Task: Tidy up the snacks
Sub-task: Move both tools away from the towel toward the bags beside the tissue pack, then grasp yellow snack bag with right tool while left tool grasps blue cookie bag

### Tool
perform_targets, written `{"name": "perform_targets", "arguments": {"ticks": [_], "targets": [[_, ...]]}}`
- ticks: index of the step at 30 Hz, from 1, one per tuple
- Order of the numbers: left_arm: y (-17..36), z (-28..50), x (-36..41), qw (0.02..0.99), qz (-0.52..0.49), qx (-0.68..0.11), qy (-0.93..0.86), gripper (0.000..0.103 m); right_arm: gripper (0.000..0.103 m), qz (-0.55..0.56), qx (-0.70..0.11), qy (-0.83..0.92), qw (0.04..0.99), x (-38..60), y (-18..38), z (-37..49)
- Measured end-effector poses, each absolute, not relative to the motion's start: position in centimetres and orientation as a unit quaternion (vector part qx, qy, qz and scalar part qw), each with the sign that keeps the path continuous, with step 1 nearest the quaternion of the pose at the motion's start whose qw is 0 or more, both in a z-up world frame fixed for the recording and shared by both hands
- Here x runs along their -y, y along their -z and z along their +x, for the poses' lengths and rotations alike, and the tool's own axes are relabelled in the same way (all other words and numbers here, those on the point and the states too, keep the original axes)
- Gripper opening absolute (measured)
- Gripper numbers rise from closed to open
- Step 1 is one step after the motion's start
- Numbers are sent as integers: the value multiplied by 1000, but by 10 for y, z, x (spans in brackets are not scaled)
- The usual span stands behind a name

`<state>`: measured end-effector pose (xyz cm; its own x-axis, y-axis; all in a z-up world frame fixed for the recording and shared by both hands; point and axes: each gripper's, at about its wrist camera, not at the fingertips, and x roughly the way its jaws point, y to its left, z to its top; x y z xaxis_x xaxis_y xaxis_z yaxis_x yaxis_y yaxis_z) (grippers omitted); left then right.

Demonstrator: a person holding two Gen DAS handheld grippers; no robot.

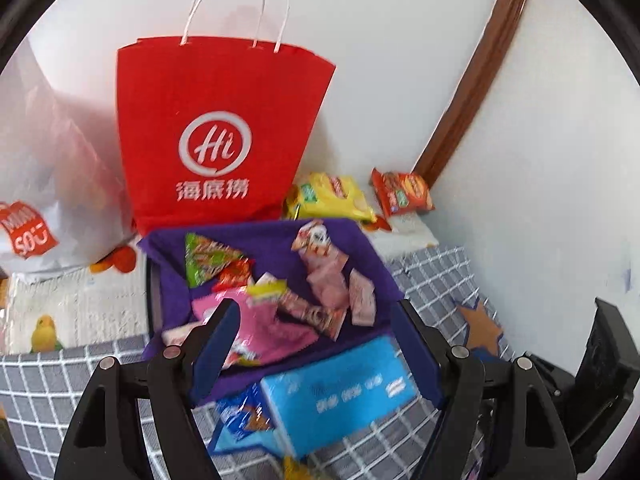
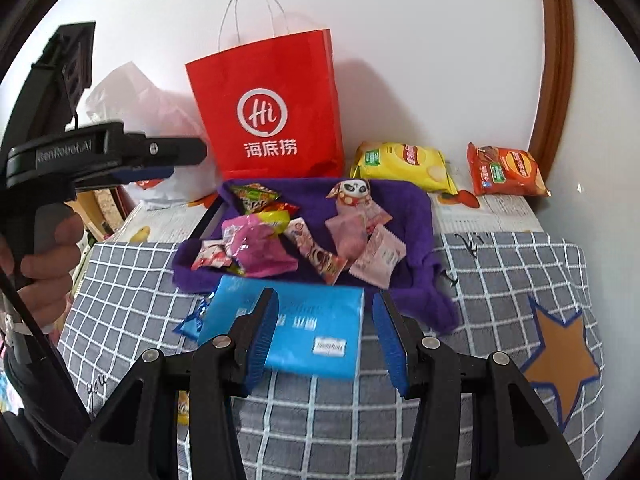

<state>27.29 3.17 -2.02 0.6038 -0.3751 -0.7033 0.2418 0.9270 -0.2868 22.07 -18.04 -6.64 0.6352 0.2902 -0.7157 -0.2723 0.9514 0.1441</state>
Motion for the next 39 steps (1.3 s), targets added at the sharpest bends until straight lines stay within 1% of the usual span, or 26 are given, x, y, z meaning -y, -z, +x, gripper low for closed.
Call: {"name": "perform_targets", "arguments": {"ticks": [11,22,27,34,35,36,37,39], "targets": [[34,221,-77,896,-86,-415,132,76,50,44,-423,-187,886,157,91,192],[90,187,-105,878,-120,-451,107,76,50,35,-451,-235,860,118,123,163],[99,182,-113,872,-132,-460,100,76,50,1,-442,-261,858,86,138,154],[102,181,-116,875,-122,-461,88,76,50,-37,-466,-235,852,60,182,168],[103,181,-115,877,-118,-459,85,76,45,-30,-467,-238,851,62,186,168],[106,181,-115,879,-112,-457,81,76,44,-17,-463,-241,853,65,187,168],[108,181,-113,880,-107,-457,78,76,41,-6,-458,-239,856,69,187,167],[114,183,-110,878,-99,-462,74,75,39,-4,-455,-236,859,76,184,164]]}}
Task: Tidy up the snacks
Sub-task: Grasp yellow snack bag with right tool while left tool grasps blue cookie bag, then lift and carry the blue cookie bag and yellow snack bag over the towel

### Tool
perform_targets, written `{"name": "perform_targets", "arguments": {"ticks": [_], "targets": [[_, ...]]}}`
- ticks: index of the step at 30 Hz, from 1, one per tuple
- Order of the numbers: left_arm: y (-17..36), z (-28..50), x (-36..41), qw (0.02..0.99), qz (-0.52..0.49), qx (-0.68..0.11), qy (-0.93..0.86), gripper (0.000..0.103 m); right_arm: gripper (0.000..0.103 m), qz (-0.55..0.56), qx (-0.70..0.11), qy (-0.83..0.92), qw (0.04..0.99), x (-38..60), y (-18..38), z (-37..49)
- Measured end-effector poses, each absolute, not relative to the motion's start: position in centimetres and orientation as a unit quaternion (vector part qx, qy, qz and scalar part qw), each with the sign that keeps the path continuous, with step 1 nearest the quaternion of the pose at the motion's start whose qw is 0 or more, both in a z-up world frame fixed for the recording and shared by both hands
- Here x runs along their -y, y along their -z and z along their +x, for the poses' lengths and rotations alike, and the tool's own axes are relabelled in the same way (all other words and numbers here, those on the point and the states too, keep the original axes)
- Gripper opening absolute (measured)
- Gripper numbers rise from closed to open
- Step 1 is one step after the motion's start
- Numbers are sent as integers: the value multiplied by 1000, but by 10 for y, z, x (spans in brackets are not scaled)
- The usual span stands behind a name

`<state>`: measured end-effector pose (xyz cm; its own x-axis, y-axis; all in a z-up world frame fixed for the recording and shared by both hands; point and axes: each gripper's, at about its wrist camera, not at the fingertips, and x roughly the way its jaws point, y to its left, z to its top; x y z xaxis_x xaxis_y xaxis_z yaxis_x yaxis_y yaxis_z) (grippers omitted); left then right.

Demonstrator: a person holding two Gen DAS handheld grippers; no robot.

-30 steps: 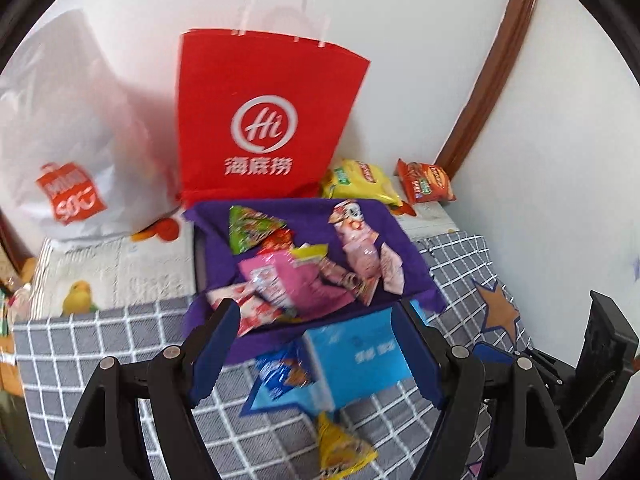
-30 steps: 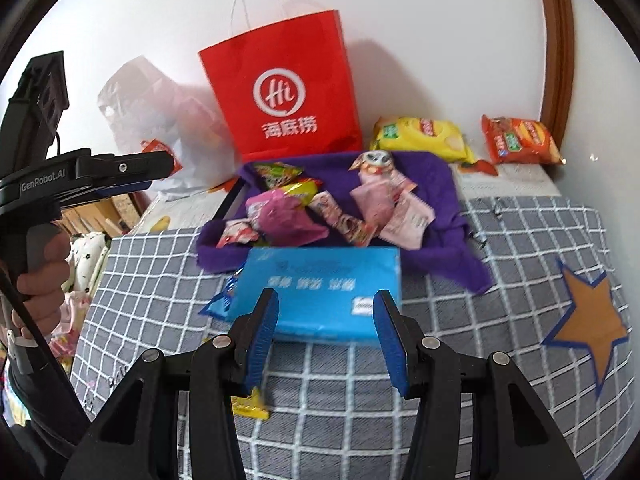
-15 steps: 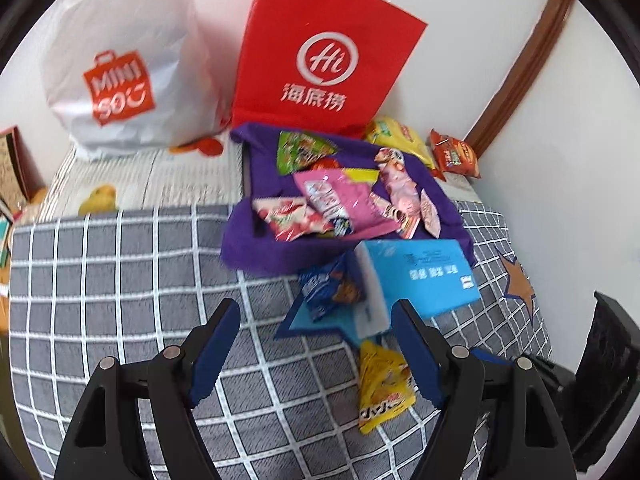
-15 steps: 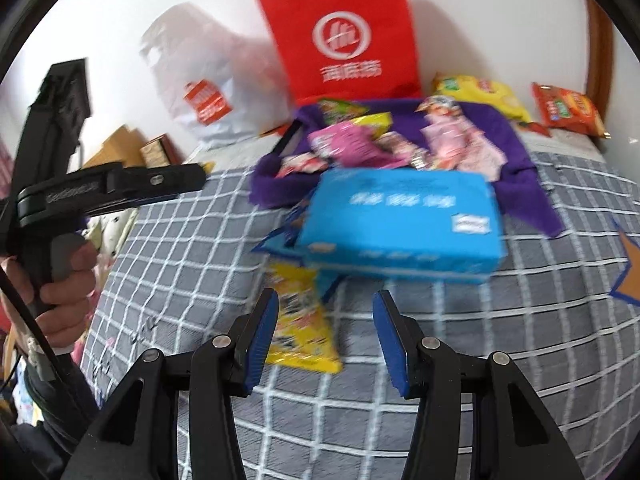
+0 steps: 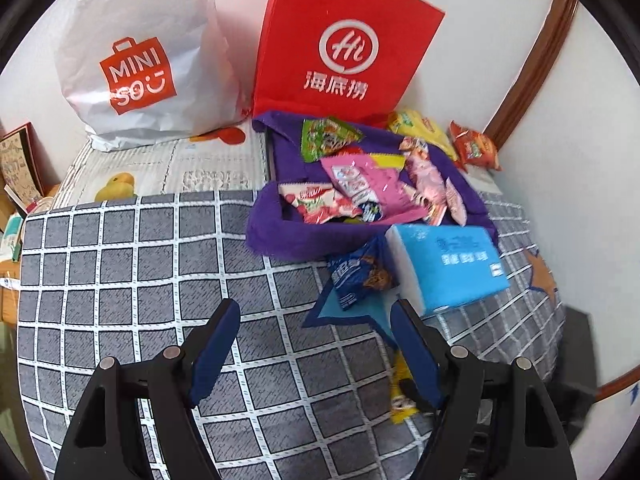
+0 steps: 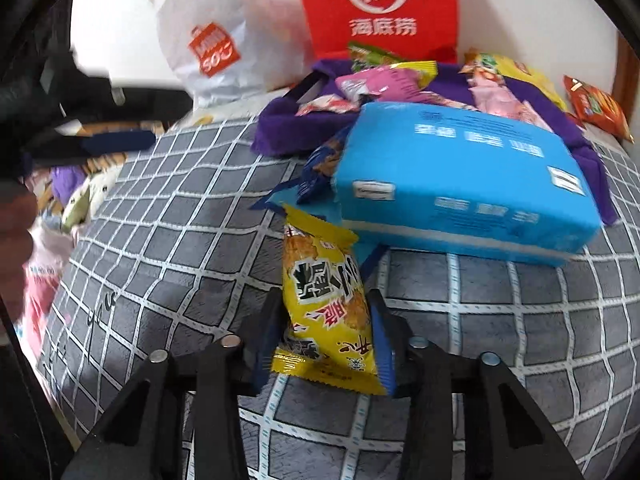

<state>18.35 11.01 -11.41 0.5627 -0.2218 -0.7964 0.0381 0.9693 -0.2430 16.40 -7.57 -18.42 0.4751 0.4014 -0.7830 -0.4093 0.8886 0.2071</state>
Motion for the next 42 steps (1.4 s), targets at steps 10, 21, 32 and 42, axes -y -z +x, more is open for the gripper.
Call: {"name": "perform_targets", "arguments": {"ticks": [10,21,32,42], "targets": [[144,202,-84,863,-107,-487,85,75,39,-12,-422,-167,891,157,161,166],[161,230,-79,849,-164,-493,100,75,38,-22,-421,-124,898,199,187,187],[184,251,-75,845,-190,-488,110,57,42,12,-420,-146,896,202,200,193],[180,236,-82,850,-114,-510,68,31,43,1,-426,-142,893,197,202,194]]}}
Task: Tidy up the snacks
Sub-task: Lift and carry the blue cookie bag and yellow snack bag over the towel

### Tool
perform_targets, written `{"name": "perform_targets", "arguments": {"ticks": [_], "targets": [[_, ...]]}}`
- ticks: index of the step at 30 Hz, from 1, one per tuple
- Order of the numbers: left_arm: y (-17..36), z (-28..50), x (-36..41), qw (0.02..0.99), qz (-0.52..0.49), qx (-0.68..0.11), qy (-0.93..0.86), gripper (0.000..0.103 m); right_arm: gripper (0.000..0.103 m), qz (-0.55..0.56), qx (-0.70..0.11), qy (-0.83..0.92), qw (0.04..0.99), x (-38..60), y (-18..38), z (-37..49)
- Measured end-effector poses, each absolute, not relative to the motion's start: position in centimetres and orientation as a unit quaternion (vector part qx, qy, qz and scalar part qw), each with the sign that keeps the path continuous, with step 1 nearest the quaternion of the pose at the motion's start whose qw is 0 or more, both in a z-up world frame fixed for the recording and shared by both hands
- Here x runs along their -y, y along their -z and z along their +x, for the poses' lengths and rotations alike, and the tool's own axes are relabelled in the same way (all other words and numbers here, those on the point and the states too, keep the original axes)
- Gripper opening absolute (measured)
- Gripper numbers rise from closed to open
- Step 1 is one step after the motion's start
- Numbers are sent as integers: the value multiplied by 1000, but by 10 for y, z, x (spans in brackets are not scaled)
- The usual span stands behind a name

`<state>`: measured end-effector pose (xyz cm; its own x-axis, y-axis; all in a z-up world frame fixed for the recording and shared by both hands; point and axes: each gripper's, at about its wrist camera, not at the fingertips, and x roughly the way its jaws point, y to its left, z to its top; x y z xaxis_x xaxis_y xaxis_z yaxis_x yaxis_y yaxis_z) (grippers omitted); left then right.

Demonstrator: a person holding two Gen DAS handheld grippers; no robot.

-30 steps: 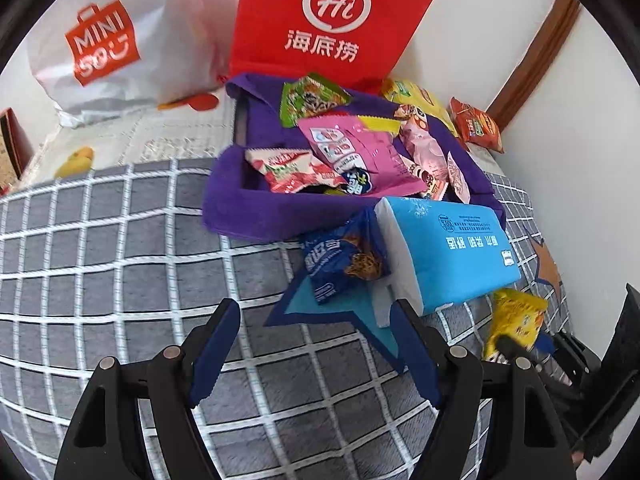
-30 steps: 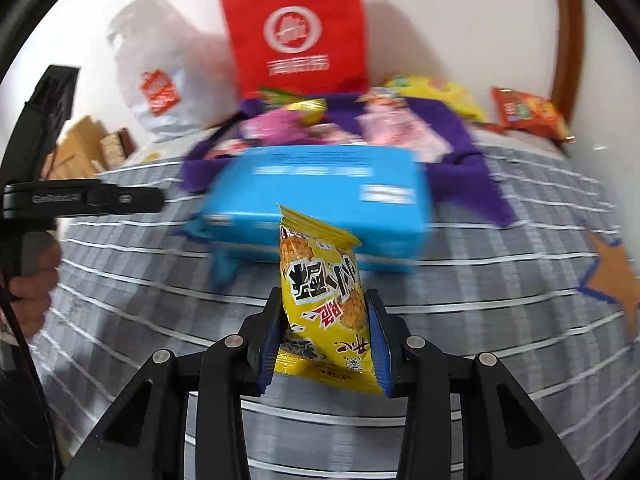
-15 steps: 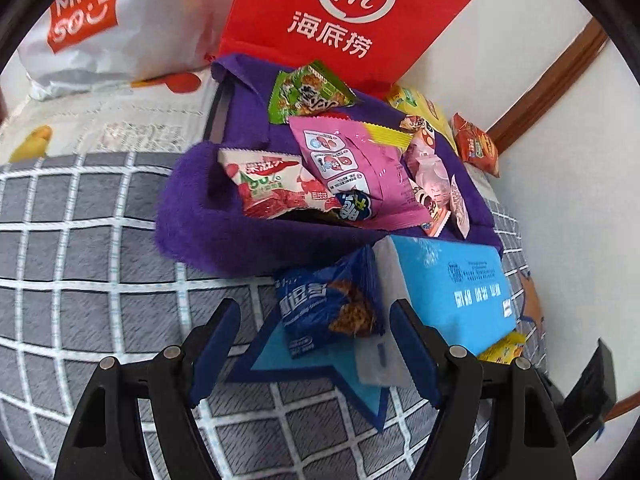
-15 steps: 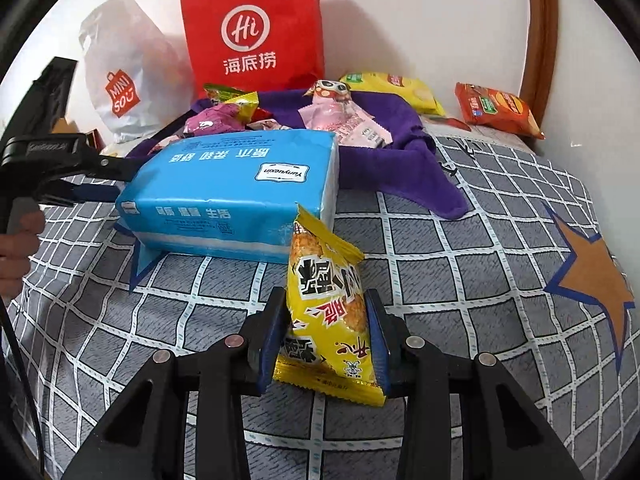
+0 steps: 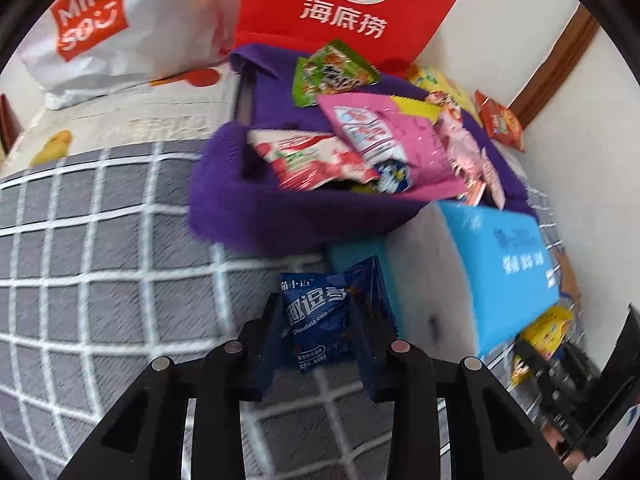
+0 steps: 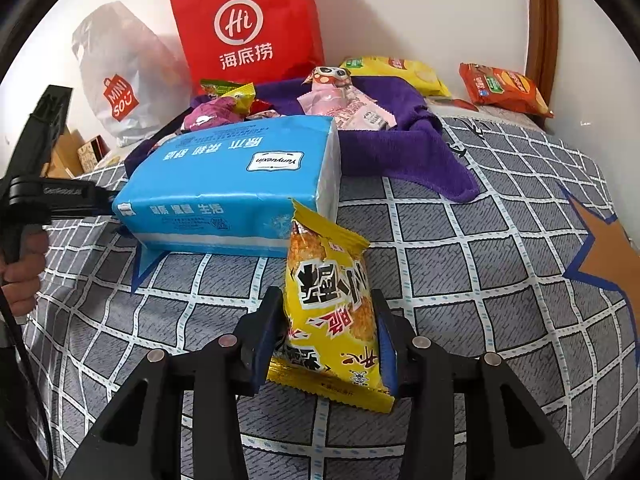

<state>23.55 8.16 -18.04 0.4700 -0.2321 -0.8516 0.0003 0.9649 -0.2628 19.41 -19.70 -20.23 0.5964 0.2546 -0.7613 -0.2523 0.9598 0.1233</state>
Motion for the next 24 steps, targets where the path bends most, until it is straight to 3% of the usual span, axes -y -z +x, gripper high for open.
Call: {"name": "perform_targets", "arguments": {"ticks": [4,9,13,19,24], "targets": [[179,226,-91,851,-99,-513,51,34,44,0,-427,-141,893,197,203,194],[183,223,-92,851,-117,-507,61,60,44,3,-428,-143,892,198,203,195],[184,223,-83,854,-121,-500,79,71,44,6,-429,-145,892,199,204,196],[186,227,-68,865,-89,-489,69,76,45,7,-429,-145,891,198,204,195],[193,223,-51,888,4,-459,22,75,45,5,-429,-144,892,197,204,195]]}}
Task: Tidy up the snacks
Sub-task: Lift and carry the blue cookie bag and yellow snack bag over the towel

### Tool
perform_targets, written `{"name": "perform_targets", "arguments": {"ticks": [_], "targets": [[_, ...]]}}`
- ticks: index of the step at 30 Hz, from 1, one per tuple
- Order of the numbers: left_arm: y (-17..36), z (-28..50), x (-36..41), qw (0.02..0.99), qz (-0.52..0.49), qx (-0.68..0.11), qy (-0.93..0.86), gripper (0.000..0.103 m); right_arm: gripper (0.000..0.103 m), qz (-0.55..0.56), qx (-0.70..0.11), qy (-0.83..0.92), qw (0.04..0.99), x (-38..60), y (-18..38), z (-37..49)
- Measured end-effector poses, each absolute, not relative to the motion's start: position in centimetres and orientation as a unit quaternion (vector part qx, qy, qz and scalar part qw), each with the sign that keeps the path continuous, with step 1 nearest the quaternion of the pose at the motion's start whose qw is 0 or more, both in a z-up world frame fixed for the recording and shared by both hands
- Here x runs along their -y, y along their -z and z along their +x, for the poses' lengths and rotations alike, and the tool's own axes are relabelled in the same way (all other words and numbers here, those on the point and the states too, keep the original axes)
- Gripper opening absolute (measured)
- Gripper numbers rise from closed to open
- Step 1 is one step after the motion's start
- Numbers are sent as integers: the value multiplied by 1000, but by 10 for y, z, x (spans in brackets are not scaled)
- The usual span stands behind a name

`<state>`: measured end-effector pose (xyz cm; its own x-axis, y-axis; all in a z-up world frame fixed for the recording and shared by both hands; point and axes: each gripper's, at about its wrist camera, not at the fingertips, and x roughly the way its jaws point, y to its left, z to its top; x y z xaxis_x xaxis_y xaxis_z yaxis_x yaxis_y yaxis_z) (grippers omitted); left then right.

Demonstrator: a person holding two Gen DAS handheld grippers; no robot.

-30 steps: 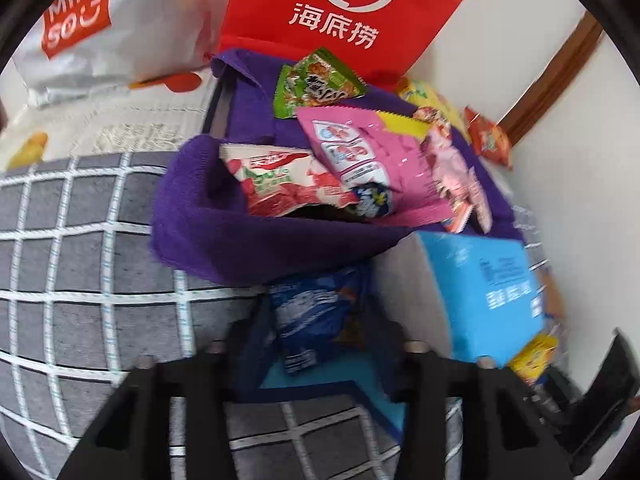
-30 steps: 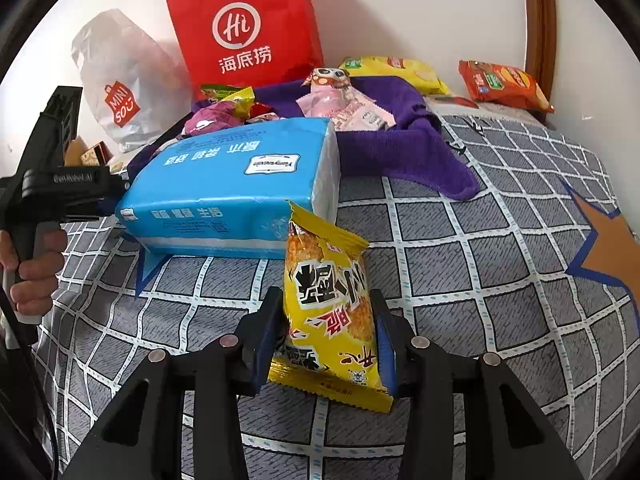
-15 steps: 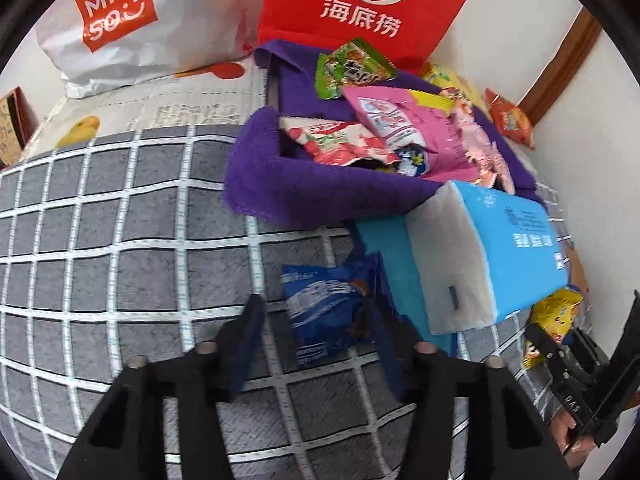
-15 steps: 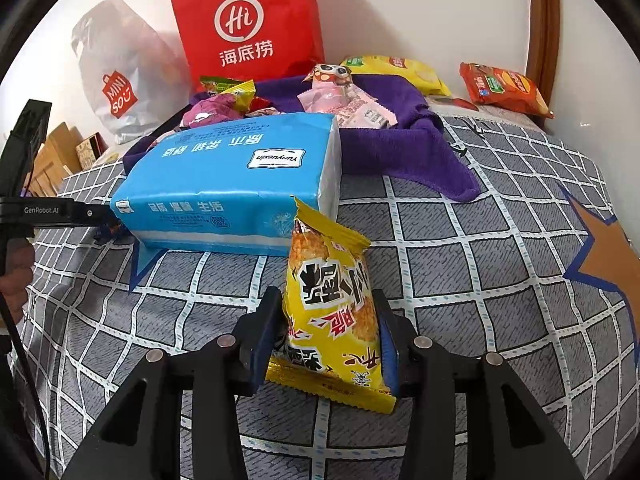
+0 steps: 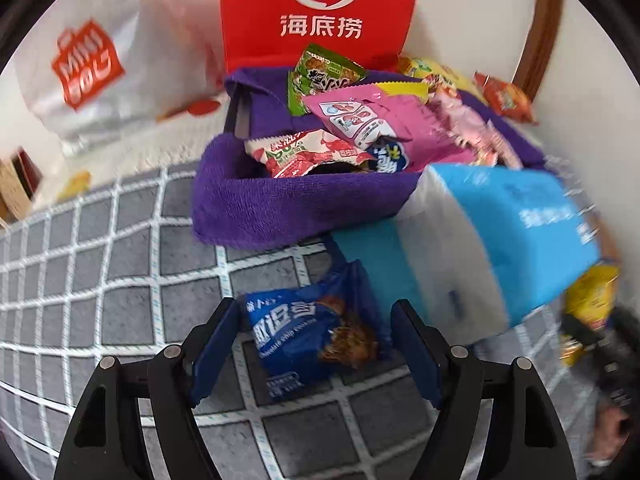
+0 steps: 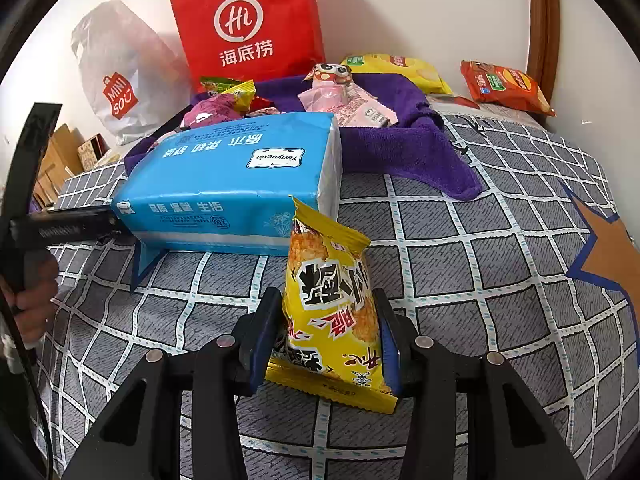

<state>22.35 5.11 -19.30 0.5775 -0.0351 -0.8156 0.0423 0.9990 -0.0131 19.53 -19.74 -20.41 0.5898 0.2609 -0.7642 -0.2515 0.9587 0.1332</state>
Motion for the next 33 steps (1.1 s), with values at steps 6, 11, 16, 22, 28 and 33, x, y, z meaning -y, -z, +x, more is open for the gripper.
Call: {"name": "perform_targets", "arguments": {"ticks": [6,11,16,22,28,33], "targets": [[191,219,-62,902,-10,-431,-1,55,47,-6,-431,-143,891,195,205,196],[191,219,-65,903,-17,-429,0,54,50,-14,-431,-143,891,193,205,196],[192,221,-62,903,-18,-429,-1,54,50,-5,-432,-147,890,195,205,196],[191,218,-68,904,-37,-426,6,56,53,-13,-432,-148,889,193,206,195],[190,218,-68,904,-37,-426,6,56,56,-32,-434,-143,889,186,206,195],[191,218,-69,904,-40,-426,5,56,57,-35,-434,-142,889,185,205,194]]}}
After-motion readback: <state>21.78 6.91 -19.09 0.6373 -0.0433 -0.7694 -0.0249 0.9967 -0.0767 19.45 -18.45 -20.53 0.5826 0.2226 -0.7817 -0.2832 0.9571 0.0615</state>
